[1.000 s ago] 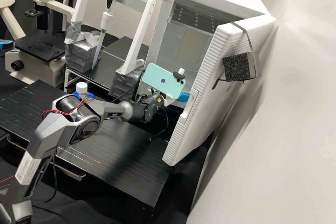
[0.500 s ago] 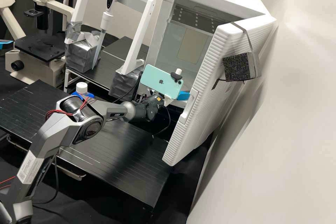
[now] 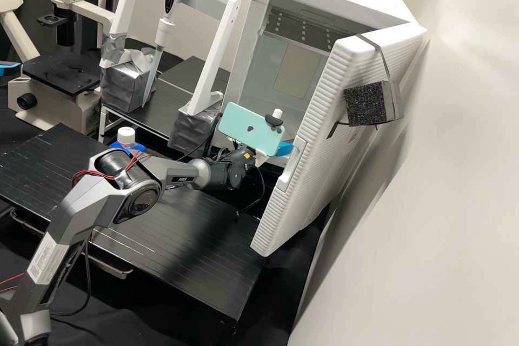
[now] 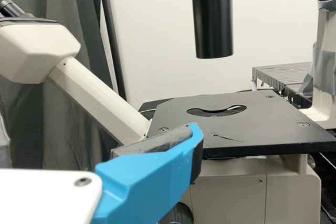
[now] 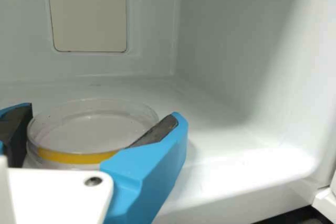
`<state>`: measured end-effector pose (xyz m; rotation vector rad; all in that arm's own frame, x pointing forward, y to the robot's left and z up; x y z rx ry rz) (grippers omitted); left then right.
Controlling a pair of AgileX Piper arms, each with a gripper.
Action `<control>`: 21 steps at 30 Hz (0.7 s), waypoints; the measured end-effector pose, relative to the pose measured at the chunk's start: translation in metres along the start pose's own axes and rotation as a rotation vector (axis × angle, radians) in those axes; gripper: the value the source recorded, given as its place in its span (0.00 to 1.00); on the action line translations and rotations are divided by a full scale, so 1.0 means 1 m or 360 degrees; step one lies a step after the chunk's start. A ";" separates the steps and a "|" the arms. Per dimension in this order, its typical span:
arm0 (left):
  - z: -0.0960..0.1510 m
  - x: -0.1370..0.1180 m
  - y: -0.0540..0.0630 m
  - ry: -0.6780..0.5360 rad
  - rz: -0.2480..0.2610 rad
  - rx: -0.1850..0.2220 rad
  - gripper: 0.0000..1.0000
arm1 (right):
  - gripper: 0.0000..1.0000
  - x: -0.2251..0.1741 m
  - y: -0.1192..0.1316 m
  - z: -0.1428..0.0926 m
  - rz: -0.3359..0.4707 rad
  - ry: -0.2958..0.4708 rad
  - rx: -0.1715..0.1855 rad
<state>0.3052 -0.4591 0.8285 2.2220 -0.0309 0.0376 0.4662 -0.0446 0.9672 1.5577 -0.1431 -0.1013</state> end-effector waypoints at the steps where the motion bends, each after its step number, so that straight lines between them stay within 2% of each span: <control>1: 0.000 0.000 0.000 0.0000 0.0000 0.0000 1.00 | 0.00 0.000 0.001 0.001 0.0002 -0.0002 0.0000; 17: 0.000 0.000 0.000 0.0000 0.0000 0.0000 1.00 | 0.00 -0.001 0.003 0.004 0.0011 0.0003 0.0011; 21: 0.000 0.000 0.000 0.0000 0.0000 0.0000 1.00 | 0.00 -0.009 0.002 0.008 0.0016 0.0025 0.0031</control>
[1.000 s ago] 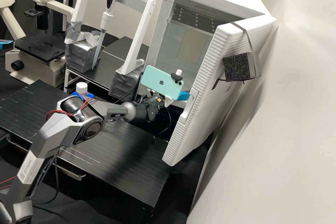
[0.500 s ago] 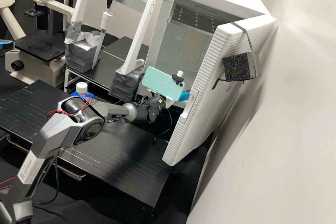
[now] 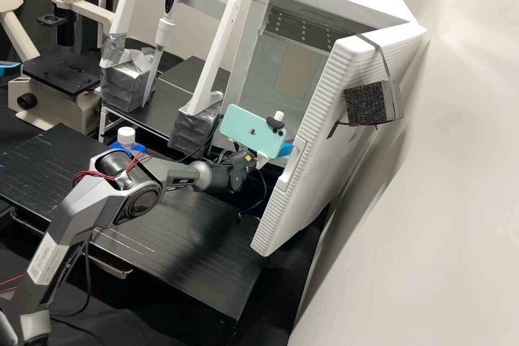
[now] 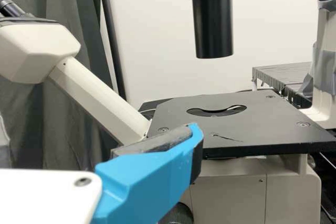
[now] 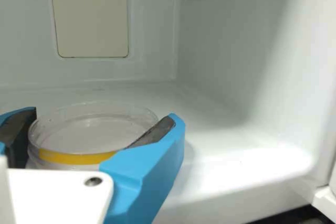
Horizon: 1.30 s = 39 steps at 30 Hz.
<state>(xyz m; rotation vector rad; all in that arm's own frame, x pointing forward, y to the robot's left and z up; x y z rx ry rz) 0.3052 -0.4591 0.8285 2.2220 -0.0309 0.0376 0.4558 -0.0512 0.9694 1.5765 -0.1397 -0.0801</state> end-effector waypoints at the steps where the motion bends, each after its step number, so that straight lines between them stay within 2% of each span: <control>1: 0.000 0.000 0.000 0.0000 0.0000 0.0000 1.00 | 0.00 -0.003 0.001 0.001 0.0005 -0.0002 0.0010; 12: 0.000 0.000 0.000 0.0000 0.0000 0.0000 1.00 | 0.00 -0.064 0.017 0.011 0.0159 0.0000 0.0063; 24: 0.000 0.000 0.000 0.0000 0.0000 0.0000 1.00 | 0.00 -0.134 0.006 0.025 0.0239 0.0016 0.0126; 30: 0.000 0.000 0.000 0.0000 0.0000 0.0000 1.00 | 0.00 -0.171 -0.013 0.018 0.0256 0.0136 0.0159; 35: 0.000 0.000 0.000 0.0000 0.0000 0.0000 1.00 | 0.00 -0.196 -0.037 -0.005 0.0192 0.0295 0.0154; 37: 0.000 0.000 0.000 0.0000 0.0000 0.0000 1.00 | 0.00 -0.207 -0.052 -0.022 0.0132 0.0394 0.0131; 39: 0.000 0.000 0.000 0.0000 0.0000 0.0000 1.00 | 0.00 -0.216 -0.066 -0.038 0.0061 0.0480 0.0085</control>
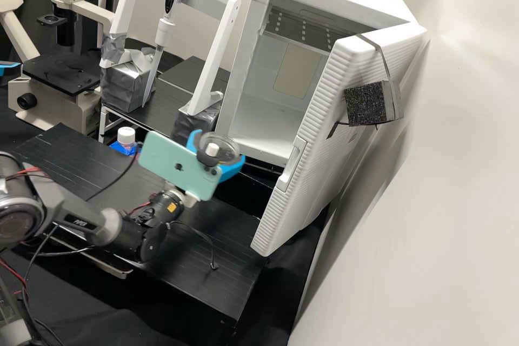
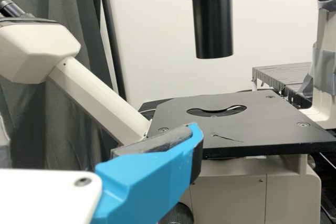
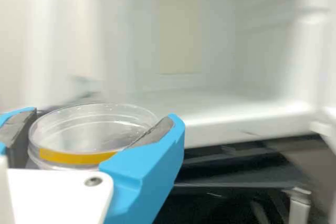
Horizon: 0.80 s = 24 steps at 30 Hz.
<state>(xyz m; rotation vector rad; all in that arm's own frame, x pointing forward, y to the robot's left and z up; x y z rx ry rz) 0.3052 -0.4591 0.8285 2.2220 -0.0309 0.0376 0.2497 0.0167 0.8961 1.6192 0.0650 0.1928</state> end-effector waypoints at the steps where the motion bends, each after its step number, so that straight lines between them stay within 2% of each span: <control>1: 0.000 0.000 0.000 0.0000 0.0000 0.0000 1.00 | 0.00 -0.001 -0.006 -0.008 -0.0030 0.0040 -0.0016; 6: 0.000 0.000 0.000 0.0000 0.0000 0.0000 1.00 | 0.00 -0.006 -0.035 -0.054 -0.0184 0.0323 -0.0124; 10: 0.000 0.000 0.000 0.0000 0.0000 0.0000 1.00 | 0.00 -0.007 -0.052 -0.083 -0.0261 0.0495 -0.0135; 13: 0.000 0.000 0.000 0.0000 0.0000 0.0000 1.00 | 0.00 -0.004 -0.062 -0.099 -0.0329 0.0567 -0.0157; 20: 0.000 0.000 0.000 0.0000 0.0000 0.0000 1.00 | 0.00 0.015 -0.077 -0.137 -0.0461 0.0712 -0.0159; 24: 0.000 0.000 0.000 0.0000 0.0000 0.0000 1.00 | 0.00 0.032 -0.084 -0.150 -0.0512 0.0748 -0.0178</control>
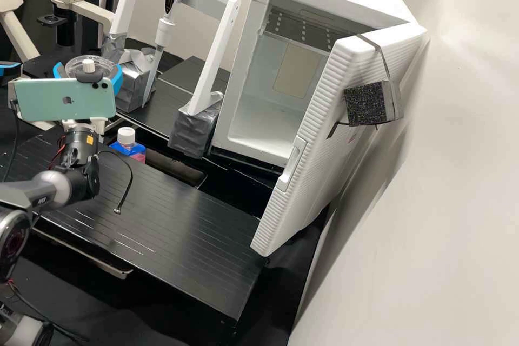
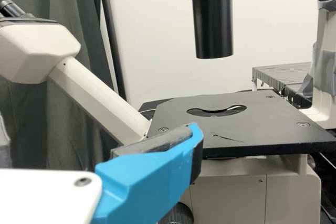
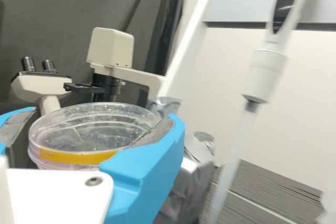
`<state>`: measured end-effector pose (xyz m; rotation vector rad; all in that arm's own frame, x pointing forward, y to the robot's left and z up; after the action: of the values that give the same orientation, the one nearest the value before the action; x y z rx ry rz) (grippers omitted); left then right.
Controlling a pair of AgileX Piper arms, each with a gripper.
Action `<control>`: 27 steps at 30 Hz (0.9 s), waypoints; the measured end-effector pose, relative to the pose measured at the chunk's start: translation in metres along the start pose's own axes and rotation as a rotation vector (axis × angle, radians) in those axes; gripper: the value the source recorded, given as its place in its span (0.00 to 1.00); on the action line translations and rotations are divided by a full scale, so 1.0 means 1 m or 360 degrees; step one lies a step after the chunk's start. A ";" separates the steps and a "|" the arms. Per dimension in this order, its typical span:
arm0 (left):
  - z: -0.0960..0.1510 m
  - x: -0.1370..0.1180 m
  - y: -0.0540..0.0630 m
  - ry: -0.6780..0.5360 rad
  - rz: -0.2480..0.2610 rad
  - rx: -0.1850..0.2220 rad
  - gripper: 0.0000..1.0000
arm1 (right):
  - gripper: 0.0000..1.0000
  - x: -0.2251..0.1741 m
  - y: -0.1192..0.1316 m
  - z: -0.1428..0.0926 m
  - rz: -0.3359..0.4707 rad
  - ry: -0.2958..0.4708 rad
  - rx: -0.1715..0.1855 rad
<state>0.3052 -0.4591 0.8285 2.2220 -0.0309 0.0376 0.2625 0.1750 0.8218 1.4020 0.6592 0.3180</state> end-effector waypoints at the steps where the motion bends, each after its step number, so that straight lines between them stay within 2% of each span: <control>1: 0.000 0.000 0.000 0.0000 0.0000 0.0000 1.00 | 0.00 0.006 -0.001 -0.001 -0.0016 0.0006 0.0001; 6: 0.000 0.000 0.000 0.0000 0.0000 0.0000 1.00 | 0.00 0.034 -0.006 -0.001 -0.0120 0.0010 0.0038; 8: 0.000 0.000 0.000 0.0000 0.0000 0.0000 1.00 | 0.00 0.047 -0.010 -0.001 -0.0214 0.0036 0.0092; 9: 0.000 0.000 0.000 0.0000 0.0000 0.0000 1.00 | 0.00 0.051 -0.012 -0.001 -0.0247 0.0051 0.0140; 11: 0.000 0.000 0.000 0.0000 0.0000 0.0000 1.00 | 0.00 0.060 -0.014 0.000 -0.0305 0.0068 0.0181; 15: 0.000 0.000 0.000 0.0000 0.0000 0.0000 1.00 | 0.00 0.072 -0.019 0.000 -0.0354 0.0077 0.0215; 22: 0.000 0.000 0.000 0.0000 0.0000 0.0000 1.00 | 0.00 0.096 -0.019 -0.007 -0.0360 0.0093 0.0180; 27: 0.000 0.000 0.000 0.0000 0.0000 0.0000 1.00 | 0.00 0.121 -0.029 -0.012 -0.0400 0.0087 0.0167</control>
<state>0.3052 -0.4591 0.8285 2.2220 -0.0309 0.0376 0.3451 0.2489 0.7650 1.3953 0.8980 0.1243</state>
